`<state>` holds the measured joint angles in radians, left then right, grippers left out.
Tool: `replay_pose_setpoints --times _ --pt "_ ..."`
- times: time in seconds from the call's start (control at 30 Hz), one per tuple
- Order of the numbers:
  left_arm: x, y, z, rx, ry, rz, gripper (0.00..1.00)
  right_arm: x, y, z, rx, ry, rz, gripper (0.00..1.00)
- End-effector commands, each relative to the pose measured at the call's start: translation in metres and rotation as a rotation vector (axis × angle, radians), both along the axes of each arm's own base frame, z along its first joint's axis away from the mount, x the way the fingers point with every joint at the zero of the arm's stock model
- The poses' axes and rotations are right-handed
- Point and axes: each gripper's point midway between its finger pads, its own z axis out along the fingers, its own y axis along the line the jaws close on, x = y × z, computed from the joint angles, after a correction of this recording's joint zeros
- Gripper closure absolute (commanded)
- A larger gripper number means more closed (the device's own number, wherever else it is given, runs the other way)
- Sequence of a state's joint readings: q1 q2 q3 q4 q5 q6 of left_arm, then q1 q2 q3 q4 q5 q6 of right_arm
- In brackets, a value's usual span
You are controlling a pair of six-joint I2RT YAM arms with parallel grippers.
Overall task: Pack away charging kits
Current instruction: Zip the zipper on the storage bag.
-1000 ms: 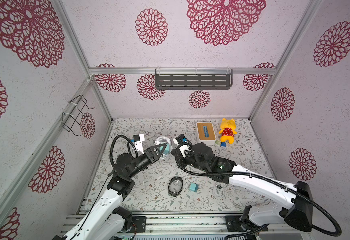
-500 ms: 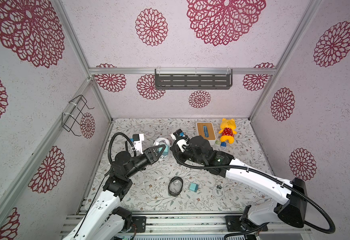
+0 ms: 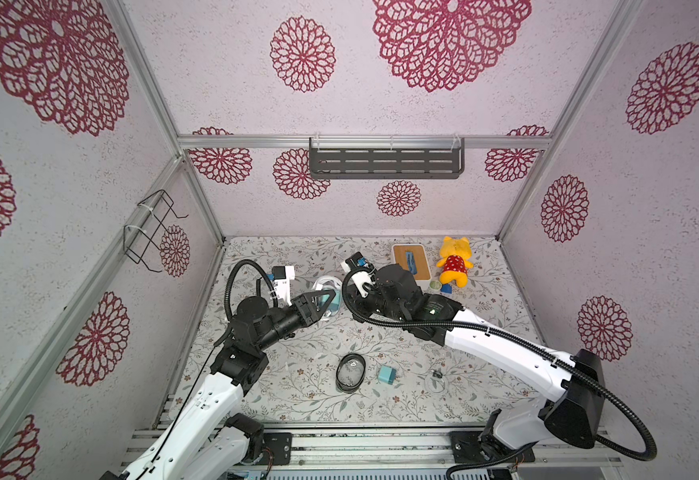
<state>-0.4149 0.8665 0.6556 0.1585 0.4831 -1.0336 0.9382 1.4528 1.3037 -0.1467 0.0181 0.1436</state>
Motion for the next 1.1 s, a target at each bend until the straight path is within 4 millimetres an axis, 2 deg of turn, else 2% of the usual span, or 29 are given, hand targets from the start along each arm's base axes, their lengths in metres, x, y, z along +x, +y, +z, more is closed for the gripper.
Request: replay_pose_setpoints --times 0.0,0.13,0.27,0.37,0.5,0.6,0.73,0.93,1.07 --pt "-0.017 -0.016 0.005 -0.002 -0.011 -0.112 0.87 0.022 -0.040 0.066 0.249 -0.105 -0.164 1.00" --pt "-0.010 -0.024 0.020 -0.051 -0.040 -0.119 0.71 0.005 -0.050 0.069 0.423 -0.068 -0.149 1.00" --pt "-0.005 -0.031 0.035 -0.114 -0.089 -0.091 0.57 -0.007 -0.051 0.078 0.585 -0.027 -0.106 1.00" --pt "-0.006 -0.045 0.049 -0.148 -0.126 -0.105 0.52 -0.009 -0.052 0.089 0.653 -0.013 -0.104 1.00" --pt "-0.006 -0.062 0.062 -0.189 -0.173 -0.095 0.40 -0.003 -0.052 0.092 0.718 0.014 -0.129 1.00" --pt "-0.003 -0.072 0.064 -0.205 -0.195 -0.081 0.37 -0.006 -0.051 0.093 0.772 0.058 -0.119 1.00" --pt "0.011 -0.072 0.055 -0.167 -0.199 0.043 0.33 -0.009 -0.053 0.088 0.851 0.153 -0.132 1.00" --pt "0.021 -0.061 0.057 -0.154 -0.230 0.188 0.37 -0.008 -0.058 0.071 0.909 0.272 -0.190 1.00" --pt "0.018 -0.065 0.061 -0.168 -0.255 0.201 0.36 -0.006 -0.064 0.063 0.946 0.310 -0.228 1.00"
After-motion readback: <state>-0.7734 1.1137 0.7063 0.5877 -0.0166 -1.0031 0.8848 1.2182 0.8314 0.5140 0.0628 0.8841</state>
